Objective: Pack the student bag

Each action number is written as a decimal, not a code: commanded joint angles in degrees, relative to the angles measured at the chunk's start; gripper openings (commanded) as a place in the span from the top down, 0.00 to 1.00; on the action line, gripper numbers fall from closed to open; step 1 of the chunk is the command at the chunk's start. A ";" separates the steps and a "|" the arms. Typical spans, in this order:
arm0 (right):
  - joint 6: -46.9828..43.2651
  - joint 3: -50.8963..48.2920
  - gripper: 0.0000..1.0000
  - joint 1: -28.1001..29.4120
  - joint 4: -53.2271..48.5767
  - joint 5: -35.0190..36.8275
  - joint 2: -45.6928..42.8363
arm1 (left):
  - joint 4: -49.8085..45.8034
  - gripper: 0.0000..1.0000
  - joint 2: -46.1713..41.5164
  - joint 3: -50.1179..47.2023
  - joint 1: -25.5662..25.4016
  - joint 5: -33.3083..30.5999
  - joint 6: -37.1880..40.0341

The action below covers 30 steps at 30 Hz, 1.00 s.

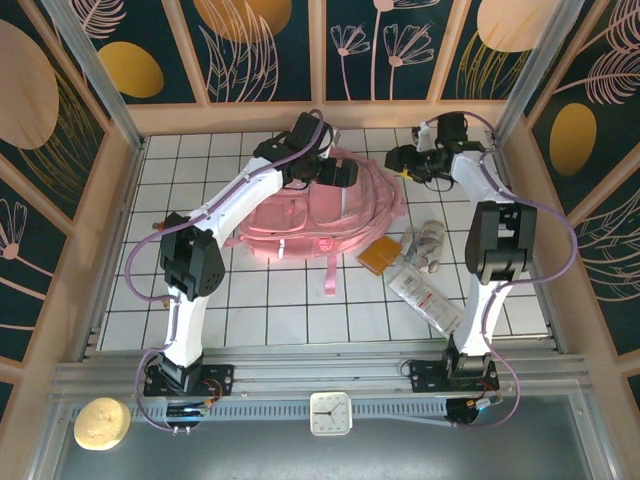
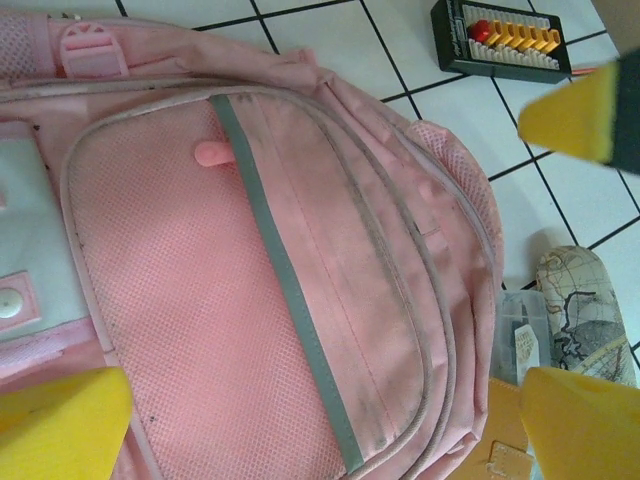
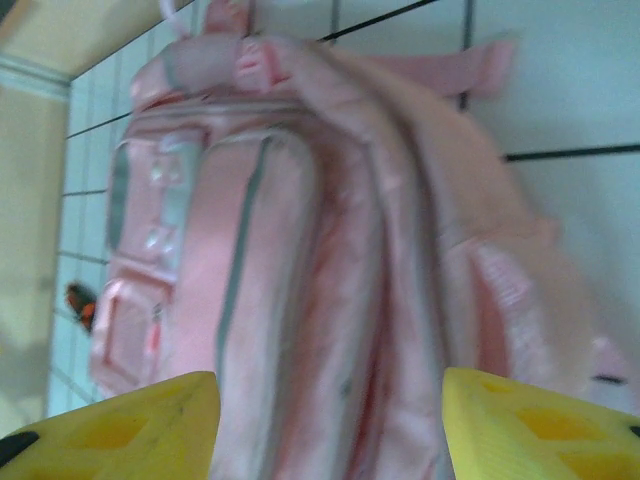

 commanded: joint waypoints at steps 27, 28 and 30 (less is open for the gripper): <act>2.19 7.60 0.44 9.30 -6.79 8.51 5.77 | -2.28 0.07 -3.27 -11.10 -0.50 -1.38 0.61; 2.30 7.83 0.44 9.33 -7.58 8.56 4.98 | -2.03 0.09 -2.88 -11.18 -0.60 -1.25 0.59; 2.78 8.06 0.44 9.65 -8.88 7.91 4.19 | -1.46 0.12 -1.78 -11.02 -1.25 -1.18 0.91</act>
